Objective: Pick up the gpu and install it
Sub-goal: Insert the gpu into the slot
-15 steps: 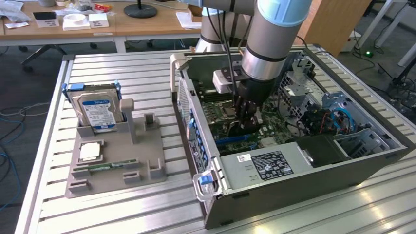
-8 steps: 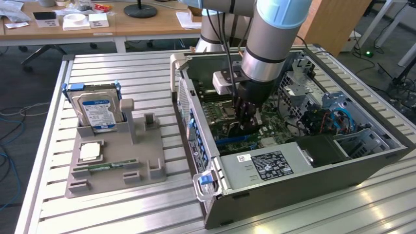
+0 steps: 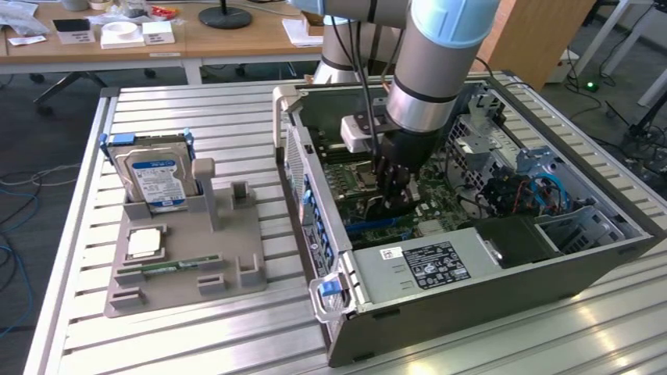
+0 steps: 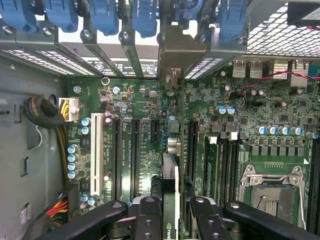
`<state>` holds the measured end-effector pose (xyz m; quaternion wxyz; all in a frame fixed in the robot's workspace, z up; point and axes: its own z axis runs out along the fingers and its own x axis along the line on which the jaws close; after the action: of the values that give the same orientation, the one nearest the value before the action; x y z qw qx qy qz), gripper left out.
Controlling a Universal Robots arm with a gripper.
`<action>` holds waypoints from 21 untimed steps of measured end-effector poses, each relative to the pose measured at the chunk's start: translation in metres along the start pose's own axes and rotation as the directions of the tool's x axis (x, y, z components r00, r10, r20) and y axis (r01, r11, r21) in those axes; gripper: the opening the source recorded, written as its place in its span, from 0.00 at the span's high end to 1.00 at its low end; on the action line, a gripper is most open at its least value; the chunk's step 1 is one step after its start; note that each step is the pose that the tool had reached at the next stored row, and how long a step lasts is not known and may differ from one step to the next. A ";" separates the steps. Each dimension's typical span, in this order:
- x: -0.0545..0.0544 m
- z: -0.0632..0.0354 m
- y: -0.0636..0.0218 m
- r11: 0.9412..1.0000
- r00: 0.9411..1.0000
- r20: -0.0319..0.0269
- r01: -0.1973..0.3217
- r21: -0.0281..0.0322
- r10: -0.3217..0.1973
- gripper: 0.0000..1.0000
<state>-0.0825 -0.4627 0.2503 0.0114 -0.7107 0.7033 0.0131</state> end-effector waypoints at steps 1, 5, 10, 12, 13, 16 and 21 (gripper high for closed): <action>0.000 0.0002 0.0000 1.000 1.000 0.000 0.000 0.000 0.000 0.74; 0.000 0.0005 0.0004 1.000 1.000 0.000 0.000 0.000 0.000 0.74; 0.000 0.0007 0.0028 1.000 1.000 0.000 0.000 0.000 0.000 0.74; 0.000 0.0009 0.0032 1.000 1.000 0.000 0.000 0.000 0.000 0.74; 0.000 0.0011 0.0033 1.000 1.000 0.000 0.000 0.000 0.000 0.74; 0.000 0.0020 0.0036 1.000 1.000 0.000 0.000 0.000 0.000 0.74; 0.000 0.0026 0.0041 1.000 1.000 0.000 0.000 0.000 0.000 0.74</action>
<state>-0.0867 -0.4627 0.2477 0.0115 -0.7106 0.7033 0.0131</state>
